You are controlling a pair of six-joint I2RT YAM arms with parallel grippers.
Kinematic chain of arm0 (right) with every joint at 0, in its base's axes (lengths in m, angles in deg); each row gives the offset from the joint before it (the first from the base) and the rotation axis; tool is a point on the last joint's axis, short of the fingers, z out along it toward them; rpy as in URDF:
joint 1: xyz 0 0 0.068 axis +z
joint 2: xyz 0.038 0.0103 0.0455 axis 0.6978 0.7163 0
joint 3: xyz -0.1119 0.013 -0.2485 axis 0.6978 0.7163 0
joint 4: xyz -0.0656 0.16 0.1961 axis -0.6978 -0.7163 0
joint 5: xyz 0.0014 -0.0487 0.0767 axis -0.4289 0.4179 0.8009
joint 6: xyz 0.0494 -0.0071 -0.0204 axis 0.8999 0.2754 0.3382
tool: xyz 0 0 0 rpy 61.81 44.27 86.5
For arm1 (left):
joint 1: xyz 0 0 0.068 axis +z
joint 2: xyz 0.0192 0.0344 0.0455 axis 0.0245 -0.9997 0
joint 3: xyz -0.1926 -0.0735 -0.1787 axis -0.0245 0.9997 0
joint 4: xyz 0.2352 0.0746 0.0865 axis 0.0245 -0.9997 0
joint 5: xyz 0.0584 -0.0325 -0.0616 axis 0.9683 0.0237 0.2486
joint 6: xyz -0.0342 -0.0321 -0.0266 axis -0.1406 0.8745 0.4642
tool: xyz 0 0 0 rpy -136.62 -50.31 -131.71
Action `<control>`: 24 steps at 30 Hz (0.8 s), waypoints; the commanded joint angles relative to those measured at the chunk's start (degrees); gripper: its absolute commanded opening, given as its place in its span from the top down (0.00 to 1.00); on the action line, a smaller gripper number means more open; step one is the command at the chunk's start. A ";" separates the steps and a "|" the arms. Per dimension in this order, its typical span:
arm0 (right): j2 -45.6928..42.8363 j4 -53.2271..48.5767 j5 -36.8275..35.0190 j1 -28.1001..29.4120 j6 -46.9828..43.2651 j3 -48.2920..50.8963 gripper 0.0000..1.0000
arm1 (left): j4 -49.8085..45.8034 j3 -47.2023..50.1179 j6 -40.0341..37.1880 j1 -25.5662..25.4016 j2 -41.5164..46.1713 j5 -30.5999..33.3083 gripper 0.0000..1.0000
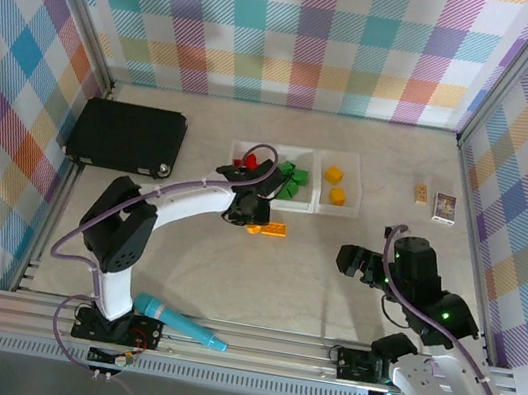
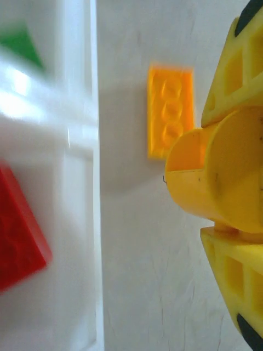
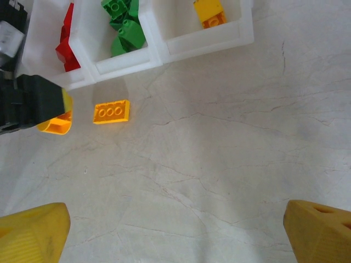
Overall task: Sort the legos into containers by color
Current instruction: Pick up the lego from the center of the table, then place the lego in the container.
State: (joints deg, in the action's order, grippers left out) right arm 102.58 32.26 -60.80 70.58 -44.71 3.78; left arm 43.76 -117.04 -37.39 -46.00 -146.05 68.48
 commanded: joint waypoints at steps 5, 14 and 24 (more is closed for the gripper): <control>-1.03 0.03 -2.75 0.31 0.26 -0.47 0.00 | 1.67 -16.66 -2.68 -0.90 -5.02 -0.62 0.68; -2.72 -1.44 -3.77 0.32 -0.82 -0.16 0.01 | 10.30 -36.54 -5.03 -1.15 -22.54 -6.18 0.72; -3.84 -1.90 -3.77 0.31 -2.70 -1.02 0.01 | 15.26 -49.37 -6.75 -1.38 -36.28 -6.09 0.66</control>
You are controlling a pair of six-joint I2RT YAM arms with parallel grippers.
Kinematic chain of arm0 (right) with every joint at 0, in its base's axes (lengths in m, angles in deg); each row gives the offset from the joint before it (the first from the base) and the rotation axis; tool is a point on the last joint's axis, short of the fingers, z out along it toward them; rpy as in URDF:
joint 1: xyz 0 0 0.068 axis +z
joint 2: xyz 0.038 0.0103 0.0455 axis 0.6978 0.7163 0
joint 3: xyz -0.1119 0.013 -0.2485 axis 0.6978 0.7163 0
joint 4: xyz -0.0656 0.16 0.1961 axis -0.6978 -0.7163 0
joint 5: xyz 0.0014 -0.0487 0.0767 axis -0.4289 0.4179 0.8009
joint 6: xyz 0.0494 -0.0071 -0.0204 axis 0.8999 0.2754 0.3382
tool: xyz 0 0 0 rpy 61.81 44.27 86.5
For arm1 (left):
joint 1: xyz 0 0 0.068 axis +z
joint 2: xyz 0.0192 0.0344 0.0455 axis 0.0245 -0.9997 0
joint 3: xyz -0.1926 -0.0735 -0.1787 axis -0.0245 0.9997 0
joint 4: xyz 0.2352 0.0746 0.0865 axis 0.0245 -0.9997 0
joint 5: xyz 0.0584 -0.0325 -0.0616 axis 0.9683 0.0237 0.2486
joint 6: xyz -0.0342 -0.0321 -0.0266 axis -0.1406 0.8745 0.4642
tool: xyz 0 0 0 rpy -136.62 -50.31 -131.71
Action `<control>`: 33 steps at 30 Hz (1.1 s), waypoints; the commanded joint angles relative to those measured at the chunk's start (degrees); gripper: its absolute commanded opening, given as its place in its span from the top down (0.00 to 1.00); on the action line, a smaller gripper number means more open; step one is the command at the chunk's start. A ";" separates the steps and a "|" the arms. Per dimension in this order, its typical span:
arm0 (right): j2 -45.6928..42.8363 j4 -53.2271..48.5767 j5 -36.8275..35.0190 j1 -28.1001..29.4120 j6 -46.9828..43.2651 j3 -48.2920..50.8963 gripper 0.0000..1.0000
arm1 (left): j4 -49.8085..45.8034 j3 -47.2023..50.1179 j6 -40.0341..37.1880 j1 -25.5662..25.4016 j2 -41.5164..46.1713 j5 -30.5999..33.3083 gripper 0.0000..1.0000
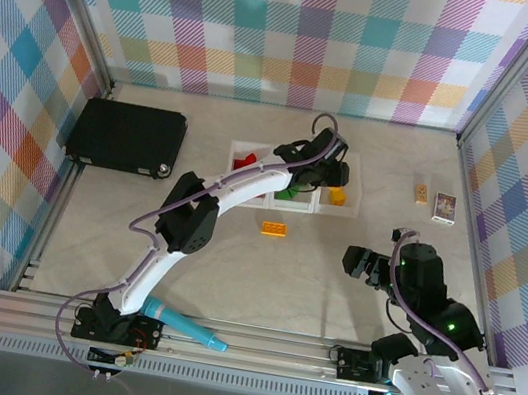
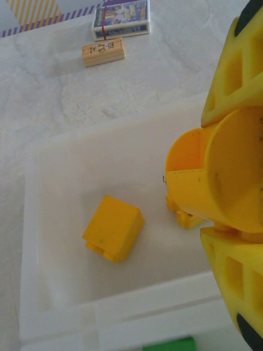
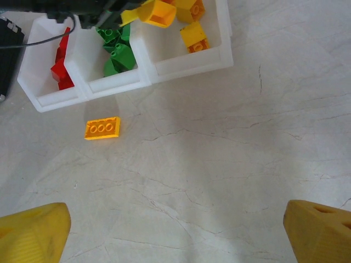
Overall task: Sort the legos into containers by color
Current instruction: Place the lego in the container, then pick up the lego from the center of the table.
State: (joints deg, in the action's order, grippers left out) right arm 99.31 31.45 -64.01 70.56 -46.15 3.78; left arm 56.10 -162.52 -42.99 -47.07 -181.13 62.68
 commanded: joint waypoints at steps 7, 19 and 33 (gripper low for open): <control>-1.04 -1.57 -0.73 0.33 -0.89 -1.26 0.01 | 3.67 -5.44 -1.29 -0.39 -3.11 -0.17 0.43; -0.63 -2.42 0.99 0.33 1.48 -2.86 0.01 | 1.46 -5.80 -8.71 -1.76 3.58 1.81 0.00; 16.12 11.29 17.73 0.39 -10.35 -5.19 0.01 | 7.13 28.74 -17.00 -1.33 34.32 14.17 0.00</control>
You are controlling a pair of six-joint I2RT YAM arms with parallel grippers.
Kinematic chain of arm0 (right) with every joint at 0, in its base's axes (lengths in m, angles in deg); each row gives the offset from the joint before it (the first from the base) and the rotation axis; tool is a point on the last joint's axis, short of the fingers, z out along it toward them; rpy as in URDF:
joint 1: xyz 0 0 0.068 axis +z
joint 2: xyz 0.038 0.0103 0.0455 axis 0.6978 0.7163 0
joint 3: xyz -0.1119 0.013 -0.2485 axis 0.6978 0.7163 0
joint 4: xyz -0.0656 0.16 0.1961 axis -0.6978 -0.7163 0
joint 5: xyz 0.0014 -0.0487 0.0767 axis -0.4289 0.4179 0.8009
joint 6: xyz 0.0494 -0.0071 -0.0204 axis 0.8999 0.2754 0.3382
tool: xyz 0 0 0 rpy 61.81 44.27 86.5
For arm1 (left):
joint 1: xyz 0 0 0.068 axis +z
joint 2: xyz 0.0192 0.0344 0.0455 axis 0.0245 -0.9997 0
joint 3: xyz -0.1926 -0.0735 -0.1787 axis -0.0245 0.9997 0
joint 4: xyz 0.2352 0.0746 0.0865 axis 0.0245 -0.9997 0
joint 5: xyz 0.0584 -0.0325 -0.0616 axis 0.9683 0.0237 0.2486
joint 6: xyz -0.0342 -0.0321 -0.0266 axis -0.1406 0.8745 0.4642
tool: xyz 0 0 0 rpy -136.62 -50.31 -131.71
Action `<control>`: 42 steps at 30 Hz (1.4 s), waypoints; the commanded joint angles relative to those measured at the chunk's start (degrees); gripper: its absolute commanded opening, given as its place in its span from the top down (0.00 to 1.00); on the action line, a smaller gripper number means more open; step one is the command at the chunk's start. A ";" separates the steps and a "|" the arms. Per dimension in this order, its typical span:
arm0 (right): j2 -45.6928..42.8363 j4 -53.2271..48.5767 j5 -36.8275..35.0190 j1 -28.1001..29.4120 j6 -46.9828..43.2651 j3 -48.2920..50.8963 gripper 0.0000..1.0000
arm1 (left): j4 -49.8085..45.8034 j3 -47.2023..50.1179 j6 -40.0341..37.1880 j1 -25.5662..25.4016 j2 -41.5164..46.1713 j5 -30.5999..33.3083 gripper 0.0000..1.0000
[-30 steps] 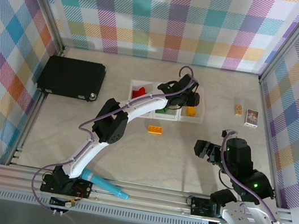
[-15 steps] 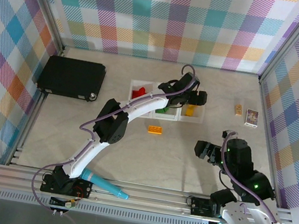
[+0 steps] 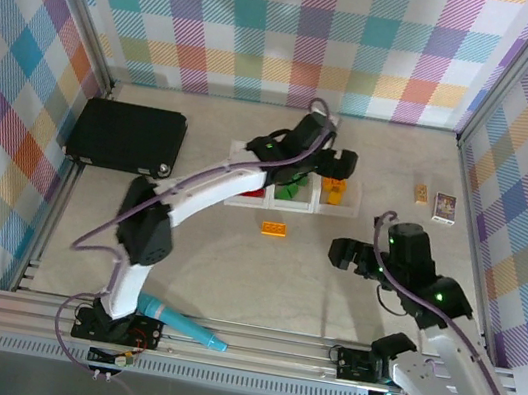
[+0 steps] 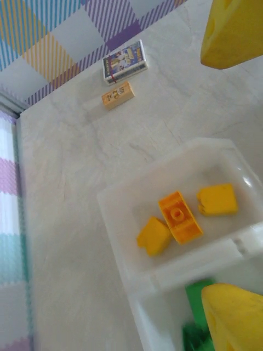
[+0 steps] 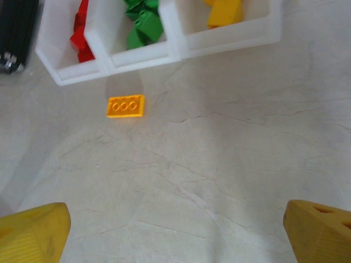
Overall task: Sort the legos into containers by color
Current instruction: Pick up the lego from the center of the table.
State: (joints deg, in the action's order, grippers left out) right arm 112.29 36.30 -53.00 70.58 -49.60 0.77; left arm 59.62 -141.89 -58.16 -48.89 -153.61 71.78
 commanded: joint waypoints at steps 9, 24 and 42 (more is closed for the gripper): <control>23.40 13.39 12.96 1.20 -32.29 -10.38 0.00 | 1.35 42.04 6.19 8.60 33.01 9.05 0.00; 41.25 20.91 15.09 11.87 -69.01 -11.30 0.01 | -20.85 60.82 15.55 14.81 66.67 13.32 0.00; 61.28 27.33 6.52 13.05 -77.59 -18.57 0.10 | -29.22 64.56 20.92 14.98 76.01 17.61 0.00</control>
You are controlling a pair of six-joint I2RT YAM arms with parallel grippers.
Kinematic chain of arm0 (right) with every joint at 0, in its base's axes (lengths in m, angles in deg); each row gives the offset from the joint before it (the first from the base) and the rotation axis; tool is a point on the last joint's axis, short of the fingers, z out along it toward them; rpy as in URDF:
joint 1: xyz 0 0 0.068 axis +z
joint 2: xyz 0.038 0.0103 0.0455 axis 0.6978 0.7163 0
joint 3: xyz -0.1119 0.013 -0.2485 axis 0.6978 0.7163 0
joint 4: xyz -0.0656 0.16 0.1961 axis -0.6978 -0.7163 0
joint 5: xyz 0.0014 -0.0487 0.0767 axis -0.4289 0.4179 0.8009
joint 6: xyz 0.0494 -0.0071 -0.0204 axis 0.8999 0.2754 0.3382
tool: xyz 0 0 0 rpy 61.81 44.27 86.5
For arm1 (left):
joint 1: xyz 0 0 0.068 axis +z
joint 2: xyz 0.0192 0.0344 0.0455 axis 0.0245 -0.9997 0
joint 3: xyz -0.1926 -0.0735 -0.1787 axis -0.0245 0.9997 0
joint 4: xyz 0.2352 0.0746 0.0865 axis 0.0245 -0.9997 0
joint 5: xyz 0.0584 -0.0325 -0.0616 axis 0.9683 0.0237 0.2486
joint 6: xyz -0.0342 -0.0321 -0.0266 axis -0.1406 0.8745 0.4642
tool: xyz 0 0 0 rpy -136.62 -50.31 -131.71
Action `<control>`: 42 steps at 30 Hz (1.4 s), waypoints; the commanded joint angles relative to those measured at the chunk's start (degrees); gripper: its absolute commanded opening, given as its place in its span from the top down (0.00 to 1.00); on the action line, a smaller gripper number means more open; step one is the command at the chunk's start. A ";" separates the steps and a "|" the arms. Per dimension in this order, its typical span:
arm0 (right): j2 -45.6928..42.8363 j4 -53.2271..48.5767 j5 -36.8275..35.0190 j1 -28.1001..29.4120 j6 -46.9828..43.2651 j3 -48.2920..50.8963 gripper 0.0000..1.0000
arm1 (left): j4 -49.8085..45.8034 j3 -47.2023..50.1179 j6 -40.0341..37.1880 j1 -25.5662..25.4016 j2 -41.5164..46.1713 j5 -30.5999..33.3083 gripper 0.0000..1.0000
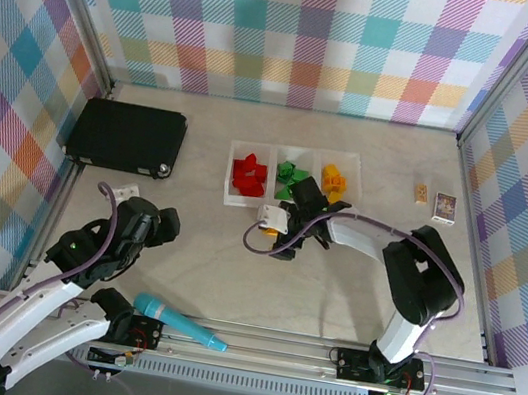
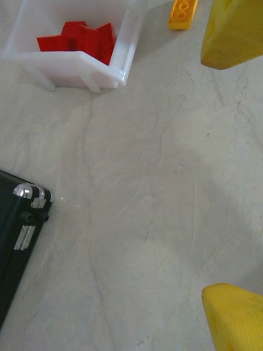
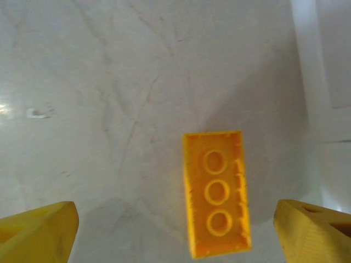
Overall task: Sort the legos into containers by color
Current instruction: Pick up the lego from the center of the table.
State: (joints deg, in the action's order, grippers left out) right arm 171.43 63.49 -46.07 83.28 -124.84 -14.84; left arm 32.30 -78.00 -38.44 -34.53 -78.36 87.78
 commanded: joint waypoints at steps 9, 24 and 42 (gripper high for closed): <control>8.42 -4.55 -0.31 0.33 -2.29 -8.84 0.17 | -2.51 1.00 0.59 0.65 0.87 1.59 0.00; 12.97 -8.06 -1.06 0.26 -2.74 -10.33 0.35 | -3.04 1.59 0.40 0.69 1.63 2.63 0.00; 10.90 -5.62 -4.02 1.83 -2.44 -7.36 0.57 | -3.31 2.52 1.96 0.69 2.44 1.40 0.00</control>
State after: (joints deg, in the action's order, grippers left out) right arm 181.36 56.11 -46.13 84.48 -126.61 -24.63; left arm 30.77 -76.58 -37.37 -34.46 -76.50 89.07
